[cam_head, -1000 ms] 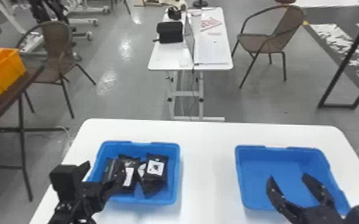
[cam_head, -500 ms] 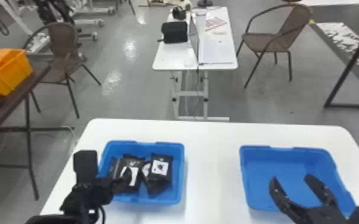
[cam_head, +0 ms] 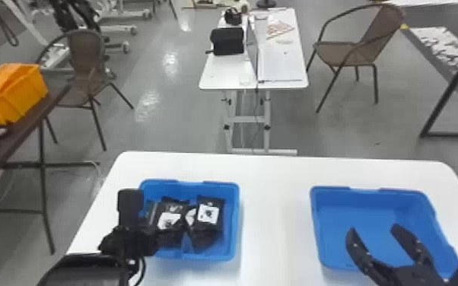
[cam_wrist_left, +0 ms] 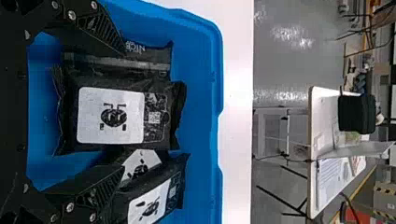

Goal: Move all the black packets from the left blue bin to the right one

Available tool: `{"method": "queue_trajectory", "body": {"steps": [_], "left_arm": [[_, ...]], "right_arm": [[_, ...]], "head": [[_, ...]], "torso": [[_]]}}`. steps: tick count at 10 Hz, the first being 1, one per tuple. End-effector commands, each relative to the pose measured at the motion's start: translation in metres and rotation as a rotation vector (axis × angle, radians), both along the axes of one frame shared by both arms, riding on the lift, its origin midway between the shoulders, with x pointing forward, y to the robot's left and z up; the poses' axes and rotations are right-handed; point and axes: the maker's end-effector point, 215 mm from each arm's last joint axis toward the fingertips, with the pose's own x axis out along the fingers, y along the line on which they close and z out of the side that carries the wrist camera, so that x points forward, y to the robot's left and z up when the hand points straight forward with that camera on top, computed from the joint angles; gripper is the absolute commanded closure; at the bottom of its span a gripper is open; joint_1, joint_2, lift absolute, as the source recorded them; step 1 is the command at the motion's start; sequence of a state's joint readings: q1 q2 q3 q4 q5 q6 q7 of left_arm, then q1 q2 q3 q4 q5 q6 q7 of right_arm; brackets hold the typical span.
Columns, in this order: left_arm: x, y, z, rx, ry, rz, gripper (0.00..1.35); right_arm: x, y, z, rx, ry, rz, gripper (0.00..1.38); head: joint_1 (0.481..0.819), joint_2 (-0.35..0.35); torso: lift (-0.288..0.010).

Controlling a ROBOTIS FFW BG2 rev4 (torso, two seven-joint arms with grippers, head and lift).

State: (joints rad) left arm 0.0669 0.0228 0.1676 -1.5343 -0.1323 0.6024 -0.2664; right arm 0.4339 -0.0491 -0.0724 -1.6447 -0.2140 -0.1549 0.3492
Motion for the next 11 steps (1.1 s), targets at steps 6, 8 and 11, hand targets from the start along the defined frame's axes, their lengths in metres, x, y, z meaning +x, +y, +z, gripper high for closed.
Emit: {"method": "queue_trajectory", "body": {"steps": [6,8,11], "left_arm": [[0.008,-0.002,-0.037,0.075,0.092,-0.074,0.24],[0.008,0.003,-0.037,0.076,0.104,-0.064,0.92],[0.006,-0.001,-0.035,0.051,0.101,-0.129,1.19]], "right_arm": [[0.000,0.003,-0.009,0.029,0.016,0.007,0.14],[-0.002,0.005,-0.012,0.036,0.023,0.010,0.14],[-0.003,0.004,-0.014,0.044,0.030,0.006,0.14]], "head": [[0.695,0.089],[0.695,0.094],[0.695,0.094]], "torso": [[0.000],[0.000],[0.000]]}}
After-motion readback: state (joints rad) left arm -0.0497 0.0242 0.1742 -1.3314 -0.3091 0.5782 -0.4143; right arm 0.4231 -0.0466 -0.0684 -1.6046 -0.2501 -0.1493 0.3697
